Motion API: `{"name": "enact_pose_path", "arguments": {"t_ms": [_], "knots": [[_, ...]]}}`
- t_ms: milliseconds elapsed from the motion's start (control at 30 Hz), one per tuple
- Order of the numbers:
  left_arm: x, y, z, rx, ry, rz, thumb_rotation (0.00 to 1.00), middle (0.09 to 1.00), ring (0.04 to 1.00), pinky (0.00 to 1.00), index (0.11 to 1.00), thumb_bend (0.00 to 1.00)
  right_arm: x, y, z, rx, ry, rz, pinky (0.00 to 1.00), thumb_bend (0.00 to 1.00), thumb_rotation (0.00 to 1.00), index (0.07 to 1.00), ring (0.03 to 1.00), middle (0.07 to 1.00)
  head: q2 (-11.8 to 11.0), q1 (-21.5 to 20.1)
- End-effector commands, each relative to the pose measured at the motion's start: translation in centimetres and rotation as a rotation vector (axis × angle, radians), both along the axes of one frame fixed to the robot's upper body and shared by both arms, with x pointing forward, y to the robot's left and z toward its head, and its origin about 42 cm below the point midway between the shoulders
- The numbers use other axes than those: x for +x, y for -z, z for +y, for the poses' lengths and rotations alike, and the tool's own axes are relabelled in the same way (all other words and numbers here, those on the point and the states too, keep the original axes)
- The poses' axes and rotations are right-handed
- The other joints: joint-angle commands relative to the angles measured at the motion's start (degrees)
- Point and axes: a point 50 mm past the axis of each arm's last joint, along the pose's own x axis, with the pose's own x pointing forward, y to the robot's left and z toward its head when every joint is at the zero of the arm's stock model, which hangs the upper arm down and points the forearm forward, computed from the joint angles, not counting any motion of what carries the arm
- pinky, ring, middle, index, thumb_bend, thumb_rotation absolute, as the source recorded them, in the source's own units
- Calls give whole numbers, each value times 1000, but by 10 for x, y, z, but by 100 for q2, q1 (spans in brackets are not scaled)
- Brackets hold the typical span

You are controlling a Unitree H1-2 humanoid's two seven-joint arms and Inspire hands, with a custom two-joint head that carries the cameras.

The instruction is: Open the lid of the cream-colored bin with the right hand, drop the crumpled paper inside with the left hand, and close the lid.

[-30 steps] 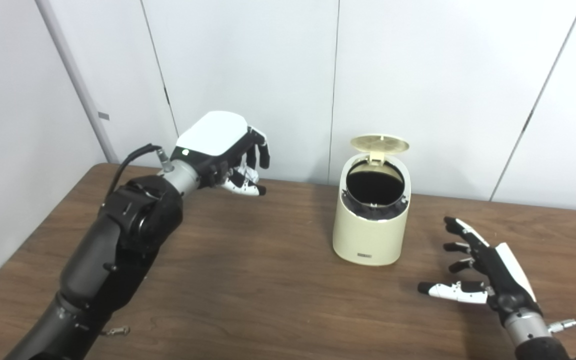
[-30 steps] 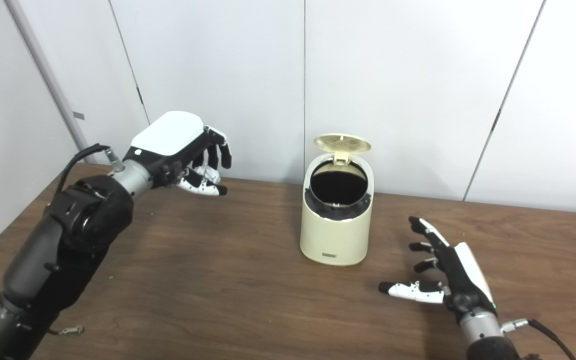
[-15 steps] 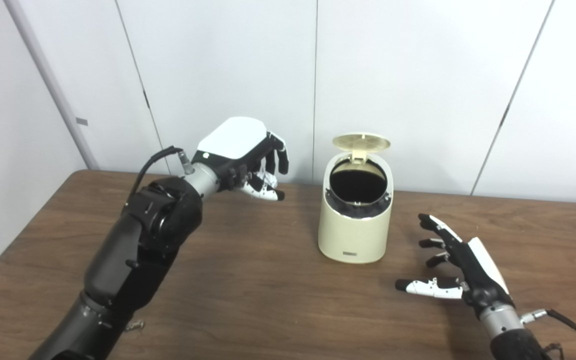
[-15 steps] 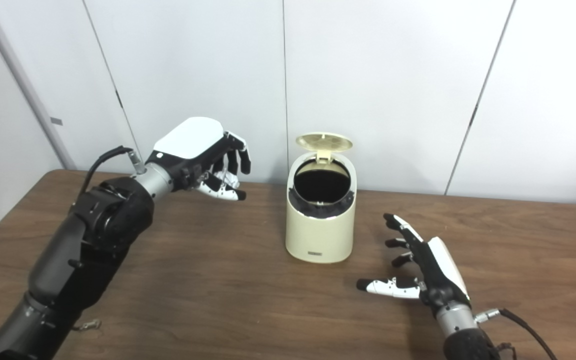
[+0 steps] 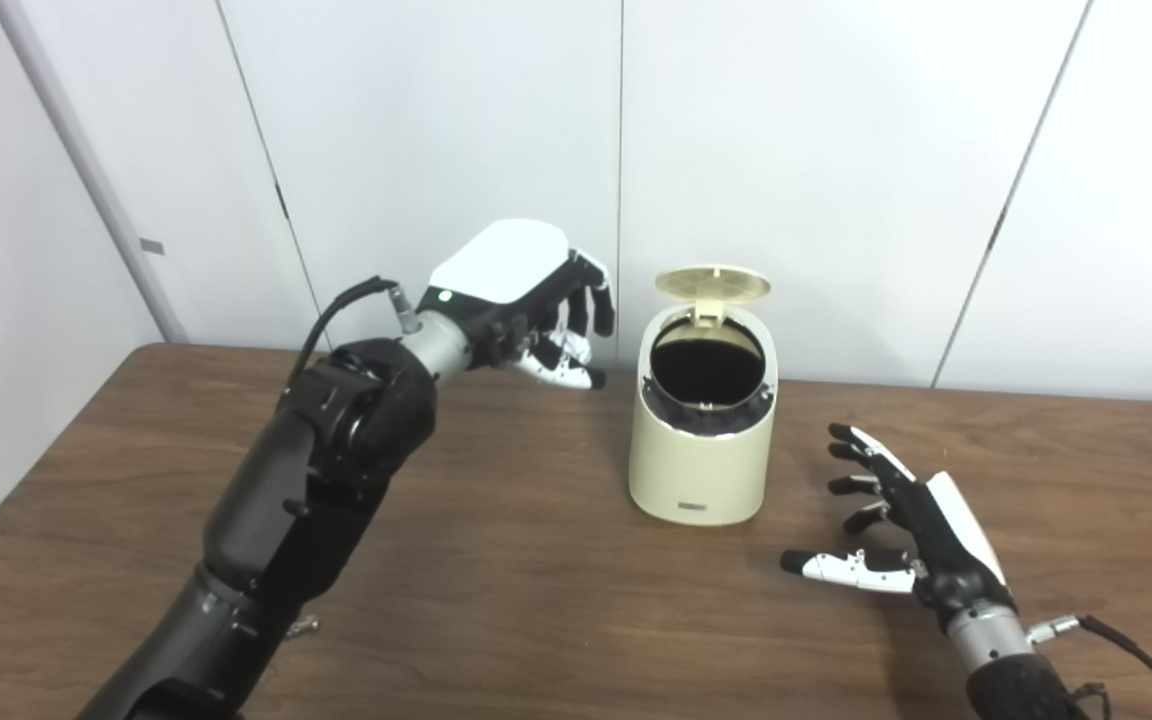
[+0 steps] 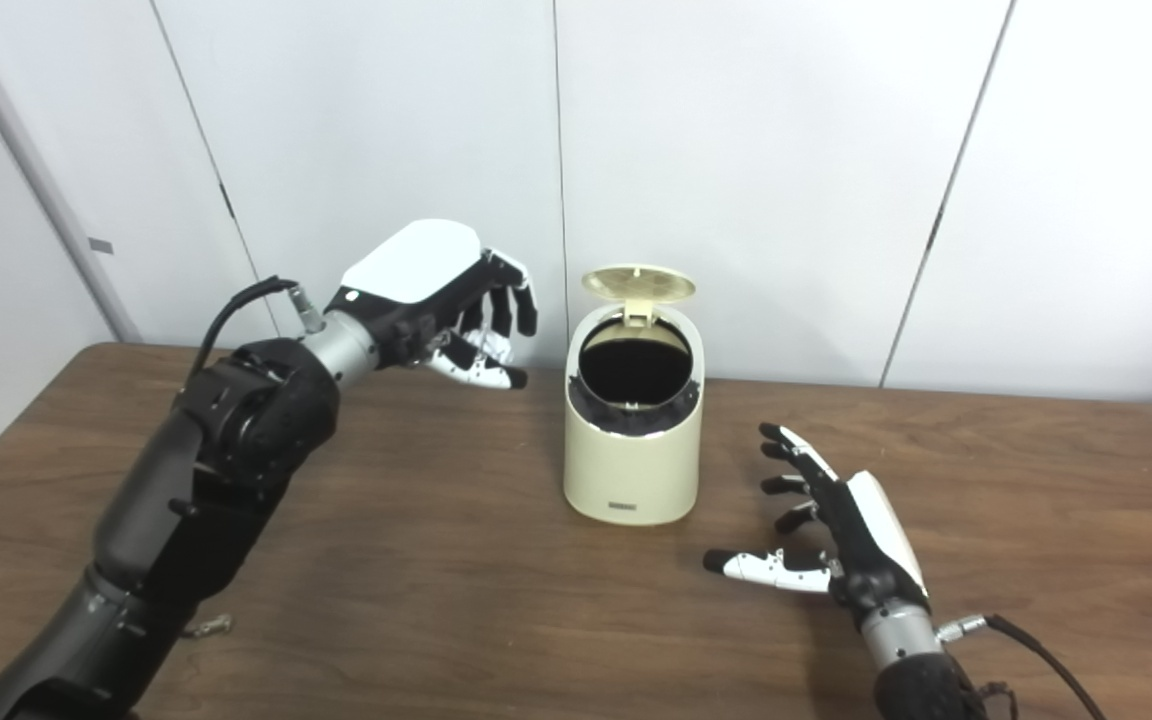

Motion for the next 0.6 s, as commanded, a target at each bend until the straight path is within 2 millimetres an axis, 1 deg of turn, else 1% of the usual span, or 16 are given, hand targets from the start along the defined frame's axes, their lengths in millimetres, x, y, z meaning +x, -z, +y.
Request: {"name": "enact_pose_path", "arguments": {"t_ms": [0, 267, 367, 567], "knots": [[4, -31, -6, -7, 7, -107, 0, 478, 361, 318, 531, 496, 6, -15, 6, 5, -21, -68, 543, 873, 247, 884, 740, 864, -8, -31], [8, -40, -19, -11, 55, -140, 0, 473, 374, 335, 525, 498, 8, -13, 4, 11, -20, -67, 551, 879, 246, 883, 747, 865, -22, -50], [8, -44, -24, -15, 67, -152, 0, 471, 380, 355, 502, 501, 8, -13, 4, 13, -21, -62, 561, 873, 233, 884, 754, 868, -22, -50], [8, -48, -37, -17, 72, -154, 0, 481, 374, 330, 523, 499, 10, -13, 6, 6, -21, -62, 559, 867, 226, 883, 747, 865, -16, -64]]}}
